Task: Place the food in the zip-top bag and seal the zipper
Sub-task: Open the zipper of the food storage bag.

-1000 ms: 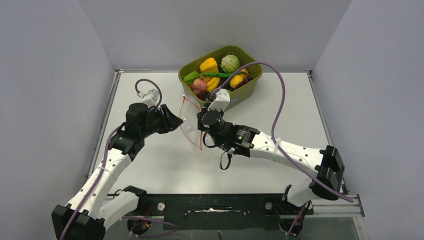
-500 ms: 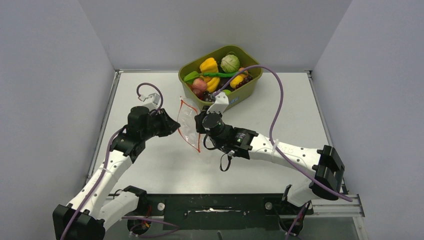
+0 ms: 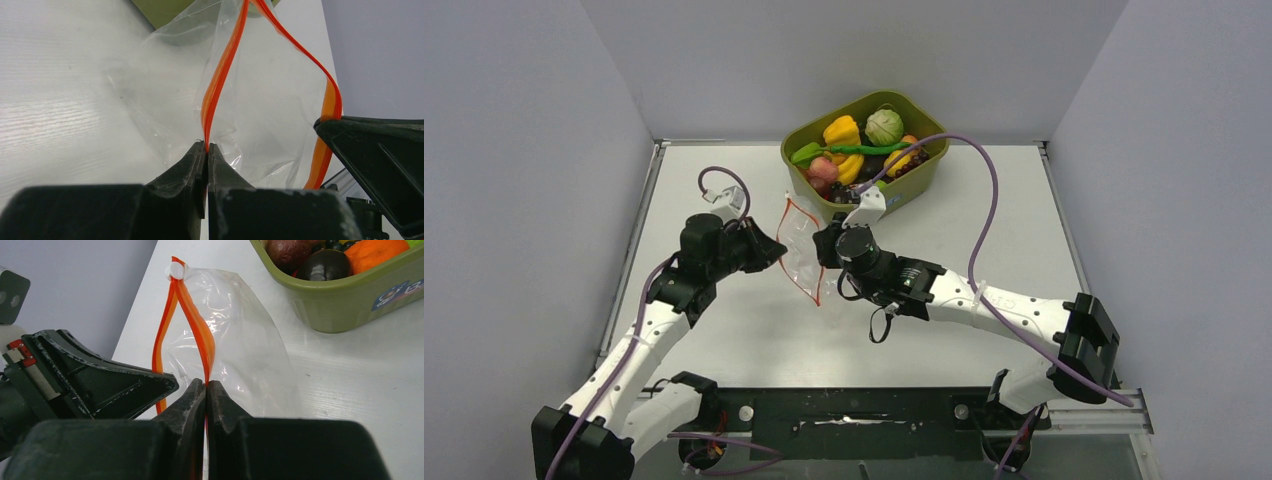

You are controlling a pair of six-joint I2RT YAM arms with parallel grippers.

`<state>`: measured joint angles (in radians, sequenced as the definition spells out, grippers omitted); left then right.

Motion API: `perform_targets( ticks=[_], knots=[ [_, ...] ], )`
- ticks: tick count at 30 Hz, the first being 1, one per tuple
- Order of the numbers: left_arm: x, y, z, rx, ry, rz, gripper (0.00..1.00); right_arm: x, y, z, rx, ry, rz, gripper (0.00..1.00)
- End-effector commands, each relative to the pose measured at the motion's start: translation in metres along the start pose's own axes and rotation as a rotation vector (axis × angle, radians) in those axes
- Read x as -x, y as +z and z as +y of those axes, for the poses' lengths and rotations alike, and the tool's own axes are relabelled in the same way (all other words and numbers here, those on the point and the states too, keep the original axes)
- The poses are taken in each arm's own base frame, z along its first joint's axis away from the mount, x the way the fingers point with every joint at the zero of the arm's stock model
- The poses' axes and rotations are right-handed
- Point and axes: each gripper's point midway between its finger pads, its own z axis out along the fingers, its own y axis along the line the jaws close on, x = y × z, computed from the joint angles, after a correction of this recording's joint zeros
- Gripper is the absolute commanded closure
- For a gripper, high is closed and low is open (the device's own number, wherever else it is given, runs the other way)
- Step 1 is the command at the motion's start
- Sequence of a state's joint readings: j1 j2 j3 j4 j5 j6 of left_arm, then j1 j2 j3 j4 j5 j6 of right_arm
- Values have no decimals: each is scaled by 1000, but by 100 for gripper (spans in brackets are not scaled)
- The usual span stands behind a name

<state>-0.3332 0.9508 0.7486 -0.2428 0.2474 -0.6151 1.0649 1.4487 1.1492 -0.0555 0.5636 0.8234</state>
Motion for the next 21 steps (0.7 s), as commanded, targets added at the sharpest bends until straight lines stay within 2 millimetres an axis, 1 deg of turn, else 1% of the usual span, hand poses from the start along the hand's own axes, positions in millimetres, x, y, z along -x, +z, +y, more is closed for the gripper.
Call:
perform_targets(
  ticks=[1, 5, 8, 10, 12, 14, 15, 19, 21],
  knots=[
    [41, -20, -8, 42, 96, -142, 100, 29, -3, -7, 8, 89, -68, 100],
    [62, -38, 0, 138, 170, -214, 100, 29, -2, -16, -14, 67, -73, 100],
    [74, -47, 8, 202, 216, -262, 100, 23, 3, -19, -23, 42, -59, 100],
    [76, -49, 9, 208, 240, -272, 100, 18, 6, -18, -12, 28, -39, 100],
    [73, -48, 9, 199, 254, -258, 100, 12, 10, -15, 18, 2, -15, 100],
    [66, -44, 8, 176, 264, -236, 100, 11, 12, -8, 75, -32, 8, 99],
    [62, -42, 8, 163, 268, -225, 100, 12, 12, -5, 96, -51, 12, 95],
    [47, -37, 9, 115, 284, -193, 100, 33, 9, -1, 133, -137, -17, 66],
    [40, -35, 11, 105, 299, -180, 100, 42, 8, -1, 143, -178, -26, 57]
  ],
)
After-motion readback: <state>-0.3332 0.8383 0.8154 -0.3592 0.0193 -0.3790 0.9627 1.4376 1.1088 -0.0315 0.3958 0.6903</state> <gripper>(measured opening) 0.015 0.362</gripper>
